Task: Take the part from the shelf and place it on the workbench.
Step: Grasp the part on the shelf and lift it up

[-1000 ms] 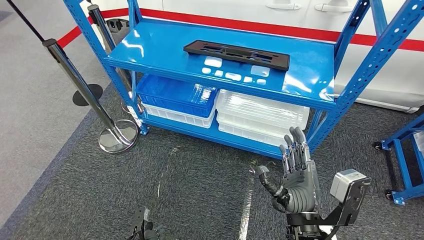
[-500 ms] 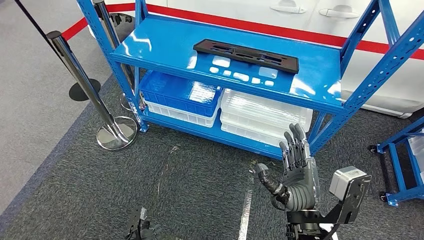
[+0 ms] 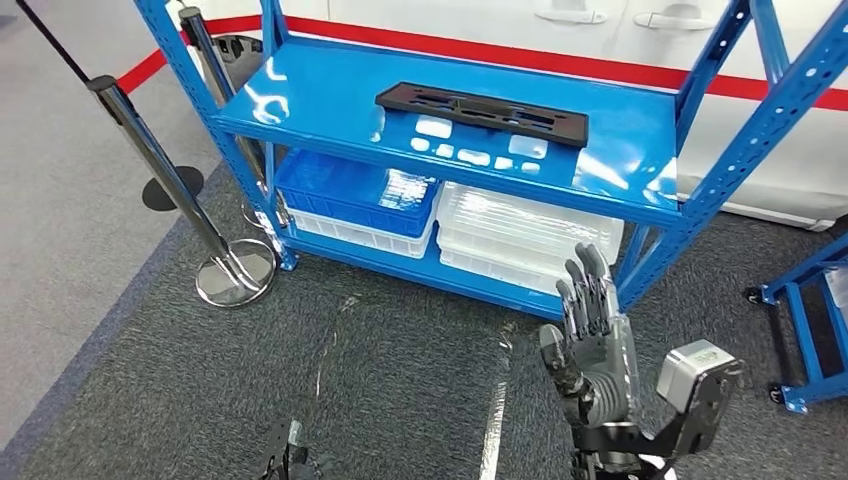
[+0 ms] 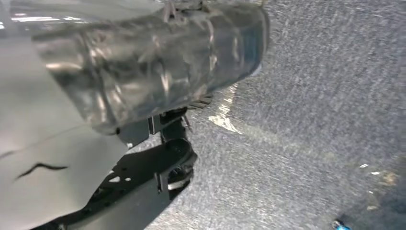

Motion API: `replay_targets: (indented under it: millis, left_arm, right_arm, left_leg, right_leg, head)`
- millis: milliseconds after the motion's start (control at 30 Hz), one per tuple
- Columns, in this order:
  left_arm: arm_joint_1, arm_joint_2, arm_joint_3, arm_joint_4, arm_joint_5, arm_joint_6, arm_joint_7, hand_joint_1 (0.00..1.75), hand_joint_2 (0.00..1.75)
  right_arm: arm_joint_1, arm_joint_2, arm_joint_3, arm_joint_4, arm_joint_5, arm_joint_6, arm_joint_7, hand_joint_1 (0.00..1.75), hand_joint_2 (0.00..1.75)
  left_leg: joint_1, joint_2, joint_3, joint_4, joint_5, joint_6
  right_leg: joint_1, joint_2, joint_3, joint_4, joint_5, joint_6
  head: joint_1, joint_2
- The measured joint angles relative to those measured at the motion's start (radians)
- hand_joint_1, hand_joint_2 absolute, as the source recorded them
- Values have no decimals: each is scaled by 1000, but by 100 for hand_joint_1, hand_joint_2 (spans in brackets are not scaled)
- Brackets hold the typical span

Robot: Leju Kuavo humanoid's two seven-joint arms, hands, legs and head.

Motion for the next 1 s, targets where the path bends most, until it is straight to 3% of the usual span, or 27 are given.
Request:
replay_targets:
  millis: [67,100,133,167,233,300,400,467,567,600,633,700,767,867,933,1000]
  left_arm:
    - [1,0,-1,0,1,0,2,0,0]
    - [3,0,-2,1,1,1,3,0,0]
    - [4,0,-2,1,2,1,4,0,0]
    - [5,0,-2,2,2,1,4,0,0]
    - [4,0,-2,2,3,2,4,0,0]
    - [1,-1,-2,3,3,3,5,0,0]
    - [3,0,-3,4,3,4,5,0,0]
    - [3,1,-3,5,3,5,5,0,0]
    - [0,1,-4,5,4,4,5,0,0]
    - [1,1,-4,5,4,4,5,0,0]
    - [2,1,-5,6,4,4,5,0,0]
    - [3,1,-5,6,4,4,5,0,0]
    - [1,0,-6,7,4,4,5,0,0]
    - [4,1,-7,8,6,4,4,0,0]
    - [7,1,-8,9,9,4,4,0,0]
    - [4,1,-8,9,12,4,3,0,0]
  right_arm:
    - [-1,-1,5,0,38,0,13,0,0]
    - [-2,-2,9,0,59,0,23,0,0]
    - [-2,-2,12,0,77,0,32,0,0]
    - [-2,-2,15,0,94,0,40,0,0]
    - [-2,-2,19,0,115,0,52,0,0]
    - [-1,-2,21,0,122,0,60,0,0]
    - [-2,-3,23,0,124,0,65,0,0]
    - [-3,-4,24,-1,127,-1,65,0,0]
    - [0,-6,25,0,129,-1,66,0,0]
    - [1,-7,26,0,129,-1,66,0,0]
    - [2,-8,26,0,130,-1,66,0,0]
    - [3,-9,26,1,130,-1,67,0,0]
    - [2,-11,26,1,122,-1,63,0,0]
    - [2,-12,26,2,91,-1,41,0,0]
    - [2,-11,26,1,78,-1,30,0,0]
    - [2,-11,26,1,72,0,26,0,0]
  left_leg:
    - [8,0,-73,128,-35,-10]
    - [11,1,-97,155,-27,-13]
    - [13,3,-101,141,0,-14]
    - [14,8,-85,90,41,-14]
    - [8,38,-33,-35,102,-10]
    - [-2,57,-8,-92,109,2]
    - [-4,35,-2,-107,105,19]
    - [0,17,11,-118,104,31]
    - [0,-12,22,-119,96,44]
    - [-1,-23,27,-117,92,46]
    - [-1,-35,33,-116,86,46]
    - [0,-57,47,-110,72,43]
    - [-2,-72,52,-99,57,36]
    - [-2,-83,45,-96,51,23]
    - [-1,-64,37,-79,38,14]
    - [1,-30,-8,9,1,2]
  right_leg:
    - [1,-10,6,-1,-5,-4]
    - [1,-16,11,-1,-9,-4]
    - [1,-21,17,-1,-14,-4]
    - [0,-27,25,-1,-20,-2]
    - [2,-39,41,-2,-32,5]
    - [6,-51,46,-3,-41,14]
    - [6,-68,53,-3,-53,28]
    - [4,-44,30,58,-86,34]
    - [5,-9,-87,255,-151,32]
    - [6,-7,-117,289,-146,31]
    - [6,-5,-128,284,-120,29]
    - [6,4,-100,172,-29,25]
    - [7,17,-61,64,20,20]
    - [7,24,-47,30,15,12]
    - [5,23,-42,23,15,5]
    - [3,16,-31,16,12,-3]
  head:
    - [-5,0]
    - [-5,0]
    - [-5,0]
    - [-5,0]
    - [-5,0]
    - [-4,0]
    - [-2,0]
    - [1,0]
    - [6,0]
    - [6,0]
    - [6,0]
    - [7,0]
    - [10,0]
    - [11,0]
    - [8,0]
    - [6,0]
